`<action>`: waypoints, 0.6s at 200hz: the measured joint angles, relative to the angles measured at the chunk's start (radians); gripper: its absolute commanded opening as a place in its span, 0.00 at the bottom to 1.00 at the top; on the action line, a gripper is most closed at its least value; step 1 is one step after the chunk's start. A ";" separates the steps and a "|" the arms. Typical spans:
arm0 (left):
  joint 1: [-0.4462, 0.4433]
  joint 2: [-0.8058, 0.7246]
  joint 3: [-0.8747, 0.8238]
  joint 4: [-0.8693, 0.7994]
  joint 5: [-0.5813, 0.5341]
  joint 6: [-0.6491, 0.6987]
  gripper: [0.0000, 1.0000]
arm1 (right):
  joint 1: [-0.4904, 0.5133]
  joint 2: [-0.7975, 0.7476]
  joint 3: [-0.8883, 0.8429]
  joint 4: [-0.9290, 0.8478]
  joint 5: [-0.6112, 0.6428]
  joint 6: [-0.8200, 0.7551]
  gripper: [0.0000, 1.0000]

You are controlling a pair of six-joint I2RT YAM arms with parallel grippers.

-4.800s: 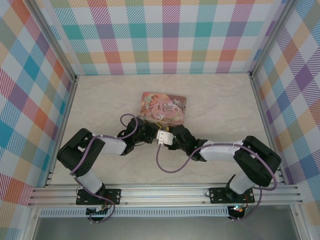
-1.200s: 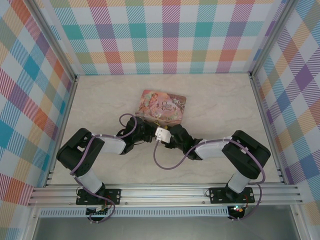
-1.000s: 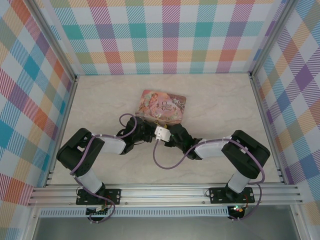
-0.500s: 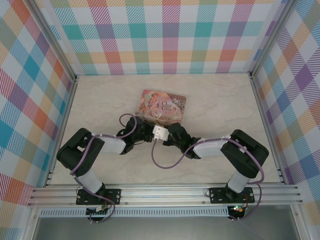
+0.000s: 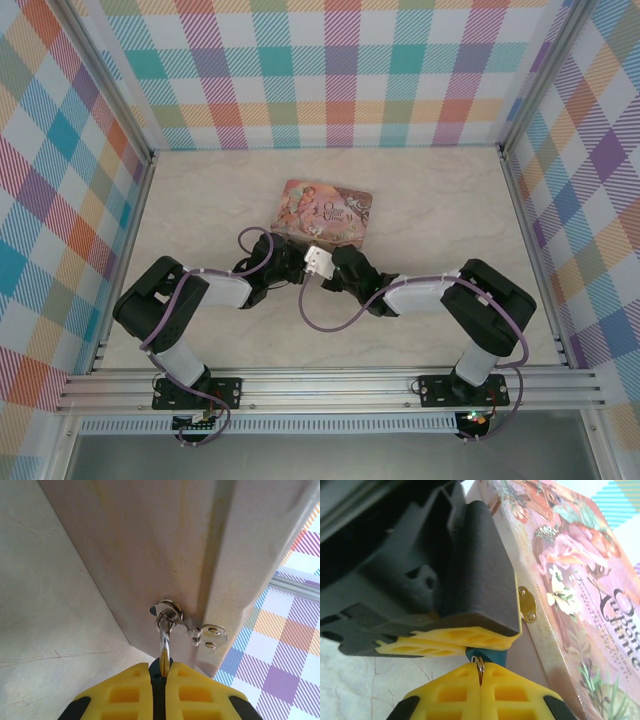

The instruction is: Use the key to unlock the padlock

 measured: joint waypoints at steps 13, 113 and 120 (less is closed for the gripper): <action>0.000 0.000 0.000 0.000 -0.003 -0.002 0.00 | 0.000 0.000 0.020 -0.041 0.000 0.082 0.00; 0.003 -0.003 0.001 0.000 -0.019 -0.003 0.00 | -0.058 0.000 0.144 -0.274 -0.161 0.809 0.00; 0.003 -0.003 0.001 0.000 -0.022 -0.003 0.00 | -0.063 0.000 0.144 -0.274 -0.174 0.853 0.00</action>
